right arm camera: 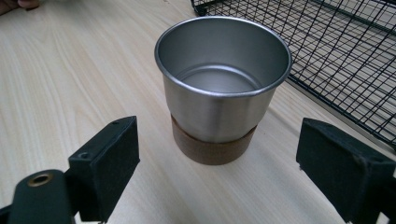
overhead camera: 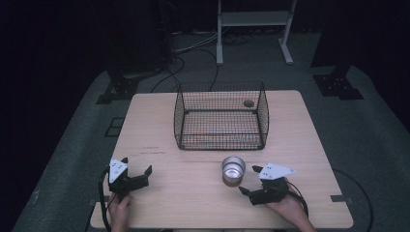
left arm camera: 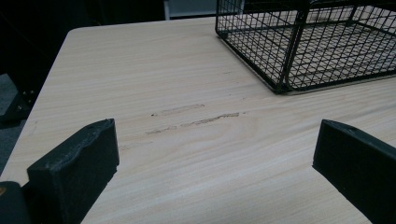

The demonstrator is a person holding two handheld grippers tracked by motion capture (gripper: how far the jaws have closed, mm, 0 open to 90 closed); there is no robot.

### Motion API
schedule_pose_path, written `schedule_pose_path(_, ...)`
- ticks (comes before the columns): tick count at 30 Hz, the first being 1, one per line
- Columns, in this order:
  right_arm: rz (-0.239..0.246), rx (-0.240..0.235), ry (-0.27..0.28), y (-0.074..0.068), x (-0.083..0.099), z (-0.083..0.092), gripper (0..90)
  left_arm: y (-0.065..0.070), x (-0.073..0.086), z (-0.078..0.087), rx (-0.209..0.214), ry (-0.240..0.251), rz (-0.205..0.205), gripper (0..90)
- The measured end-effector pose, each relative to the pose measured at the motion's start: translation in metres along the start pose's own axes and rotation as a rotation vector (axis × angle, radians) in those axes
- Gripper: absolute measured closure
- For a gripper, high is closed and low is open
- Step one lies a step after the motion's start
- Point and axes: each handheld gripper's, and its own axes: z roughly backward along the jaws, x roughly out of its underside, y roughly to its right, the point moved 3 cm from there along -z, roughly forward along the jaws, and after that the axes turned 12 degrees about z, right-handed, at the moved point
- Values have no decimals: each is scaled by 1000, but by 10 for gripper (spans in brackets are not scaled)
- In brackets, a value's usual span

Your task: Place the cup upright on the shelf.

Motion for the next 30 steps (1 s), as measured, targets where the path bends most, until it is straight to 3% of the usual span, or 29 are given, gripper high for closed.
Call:
schedule_pose_path(16, -15, -10, -26, 10, -13, -27, 97, 0, 0, 1, 4, 5, 7, 0)
schedule_pose_path(30, -6, -18, -23, 8, -25, -45, 100, 0, 0, 0, 6, 5, 7, 0)
